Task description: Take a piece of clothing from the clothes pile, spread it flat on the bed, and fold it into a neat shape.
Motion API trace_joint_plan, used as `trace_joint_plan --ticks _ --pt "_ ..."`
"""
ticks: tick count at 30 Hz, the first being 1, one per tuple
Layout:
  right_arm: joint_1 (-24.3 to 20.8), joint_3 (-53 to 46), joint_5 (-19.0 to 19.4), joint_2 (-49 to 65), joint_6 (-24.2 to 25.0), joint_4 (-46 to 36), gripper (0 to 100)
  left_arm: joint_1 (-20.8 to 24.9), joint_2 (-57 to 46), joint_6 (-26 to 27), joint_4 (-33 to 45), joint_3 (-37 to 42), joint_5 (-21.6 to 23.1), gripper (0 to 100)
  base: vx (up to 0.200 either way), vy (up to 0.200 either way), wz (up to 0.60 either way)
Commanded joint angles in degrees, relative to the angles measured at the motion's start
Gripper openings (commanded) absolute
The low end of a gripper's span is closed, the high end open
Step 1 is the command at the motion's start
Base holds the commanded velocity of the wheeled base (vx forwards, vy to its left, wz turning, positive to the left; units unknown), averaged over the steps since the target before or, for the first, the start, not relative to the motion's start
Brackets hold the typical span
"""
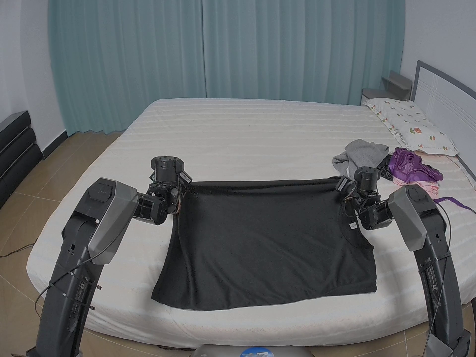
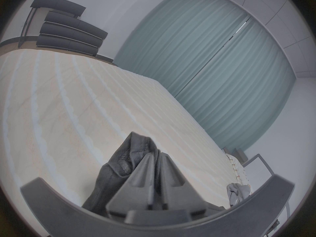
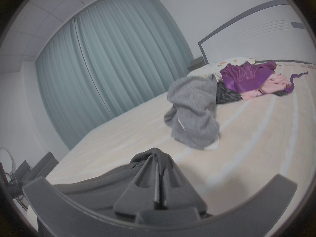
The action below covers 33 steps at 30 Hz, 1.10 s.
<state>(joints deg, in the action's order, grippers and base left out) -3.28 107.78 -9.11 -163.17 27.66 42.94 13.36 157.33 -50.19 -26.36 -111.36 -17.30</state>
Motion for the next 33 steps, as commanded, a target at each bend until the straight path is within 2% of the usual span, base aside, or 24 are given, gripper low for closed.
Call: trace_joint_plan --ticks 1,7,11,15,17,18,23,27,33 --pt "-0.76 -1.43 0.14 -1.54 -0.41 -0.66 100 -0.18 1.75 0.00 0.08 -0.17 0.16 100 0.000 0.000 0.00" --pt "-1.03 -2.22 0.84 -1.18 -0.24 -0.31 100 -0.18 2.01 0.00 0.08 0.09 0.16 100 0.000 0.000 0.00" --pt "-0.15 -7.41 1.11 2.86 0.38 -0.13 100 -0.79 1.22 -0.08 0.16 2.38 0.16 100 0.000 0.000 0.00" --pt "1.08 -20.68 5.59 12.88 3.72 -0.04 100 -1.58 -5.90 0.09 -0.54 14.51 1.04 100 0.000 0.000 0.00" --pt "1.26 -26.57 8.05 16.92 5.21 0.31 100 -1.58 -9.32 -0.17 -1.07 20.13 3.15 100 0.000 0.000 0.00" --pt "1.35 -33.25 10.51 21.05 6.97 1.27 100 -1.50 -13.63 -0.26 -2.12 26.72 5.70 100 0.000 0.000 0.00" --pt "1.61 -51.88 13.06 31.77 11.45 9.01 100 -0.88 -24.27 -0.17 -7.75 45.00 10.27 100 0.000 0.000 0.00" --pt "1.61 -68.14 18.16 40.21 12.95 15.60 100 -0.70 -30.15 -0.35 -12.67 56.43 11.32 100 0.000 0.000 0.00" --pt "1.61 -81.85 19.30 44.69 13.03 21.40 100 2.28 -36.48 -4.39 -18.73 70.40 11.23 100 0.000 0.000 0.00"
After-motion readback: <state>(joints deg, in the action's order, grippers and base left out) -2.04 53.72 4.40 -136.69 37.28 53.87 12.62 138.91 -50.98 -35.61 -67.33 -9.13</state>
